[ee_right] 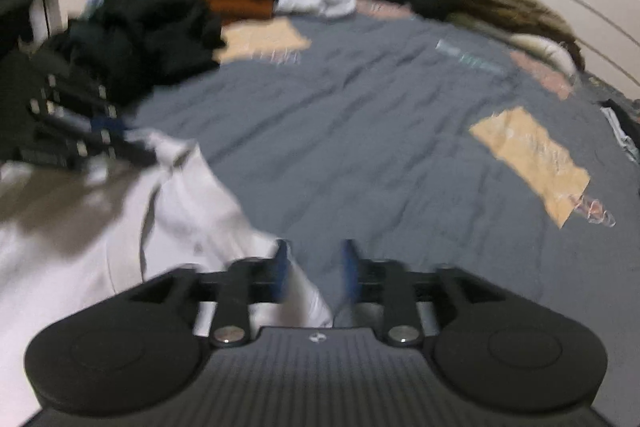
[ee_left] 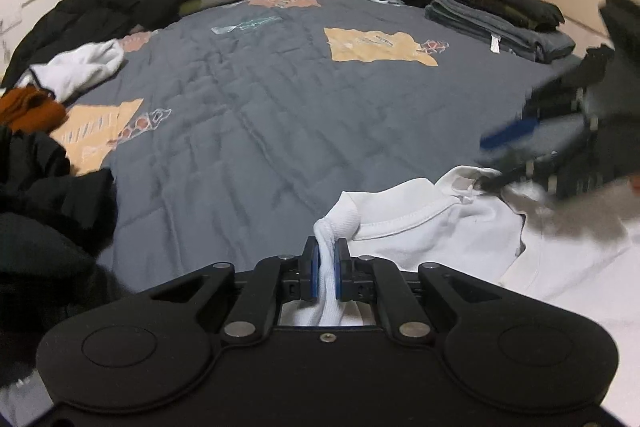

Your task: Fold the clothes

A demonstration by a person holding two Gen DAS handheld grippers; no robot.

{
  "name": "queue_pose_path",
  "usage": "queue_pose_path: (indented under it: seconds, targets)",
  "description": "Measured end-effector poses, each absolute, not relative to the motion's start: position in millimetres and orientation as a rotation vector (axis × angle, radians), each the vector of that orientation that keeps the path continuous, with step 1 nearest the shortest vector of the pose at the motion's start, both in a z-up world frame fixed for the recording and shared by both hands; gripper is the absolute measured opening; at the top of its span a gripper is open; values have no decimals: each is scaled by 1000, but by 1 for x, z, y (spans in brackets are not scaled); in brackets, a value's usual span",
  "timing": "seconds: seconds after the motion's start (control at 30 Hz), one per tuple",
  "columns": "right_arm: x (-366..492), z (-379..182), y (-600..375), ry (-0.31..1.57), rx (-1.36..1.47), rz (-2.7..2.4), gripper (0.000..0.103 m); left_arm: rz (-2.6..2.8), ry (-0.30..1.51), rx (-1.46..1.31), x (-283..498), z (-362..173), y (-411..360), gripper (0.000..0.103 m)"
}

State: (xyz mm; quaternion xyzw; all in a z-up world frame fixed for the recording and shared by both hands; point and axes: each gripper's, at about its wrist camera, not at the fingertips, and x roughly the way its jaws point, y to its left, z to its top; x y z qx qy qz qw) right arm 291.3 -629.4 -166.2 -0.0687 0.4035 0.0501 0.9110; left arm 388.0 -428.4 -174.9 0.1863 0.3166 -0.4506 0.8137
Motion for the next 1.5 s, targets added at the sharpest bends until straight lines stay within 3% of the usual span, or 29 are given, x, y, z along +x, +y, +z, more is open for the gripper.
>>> queue_pose_path:
  seconds: [0.1, 0.13, 0.17, 0.2, 0.43, 0.53, 0.63, 0.7, 0.73, 0.8, 0.9, 1.07, 1.33, 1.5]
  targets:
    - [291, -184, -618, 867, -199, 137, 39, -956, 680, 397, 388, -176, -424, 7]
    - [291, -187, -618, 862, -202, 126, 33, -954, 679, 395, 387, -176, -423, 7]
    - [291, -188, -620, 856, -199, 111, 16, -950, 672, 394, 387, -176, -422, 7]
    - [291, -190, -621, 851, -196, 96, 8, -945, 663, 393, 386, -176, -421, 7]
    - [294, -172, -629, 695, -161, -49, 6, -840, 556, 340, 396, -165, -429, 7]
    - [313, -164, -630, 642, -181, -124, 7, -795, 651, 365, 419, -170, -453, 9]
    - [336, -171, -632, 677, -187, -163, 8, -775, 635, 362, 415, -160, -452, 17]
    - [345, -176, -631, 713, -190, -172, 10, -779, 557, 349, 397, -143, -433, 43]
    - [344, -174, -630, 719, -197, -175, 12, -780, 528, 336, 390, -134, -420, 45]
    - [328, -162, -632, 686, -167, -176, 30, -762, 516, 254, 373, -115, -383, 45]
    - [295, -136, -639, 639, -77, -173, 41, -711, 532, 122, 342, -97, -322, 45]
    - [213, -91, -632, 596, 94, -142, 43, -577, 617, -51, 282, -92, -221, 46]
    - [39, -56, -593, 495, 415, -144, 45, -399, 753, -362, 232, -144, -126, 46]
    - [-24, -56, -570, 407, 501, -150, 53, -380, 743, -189, 254, -153, -131, 38]
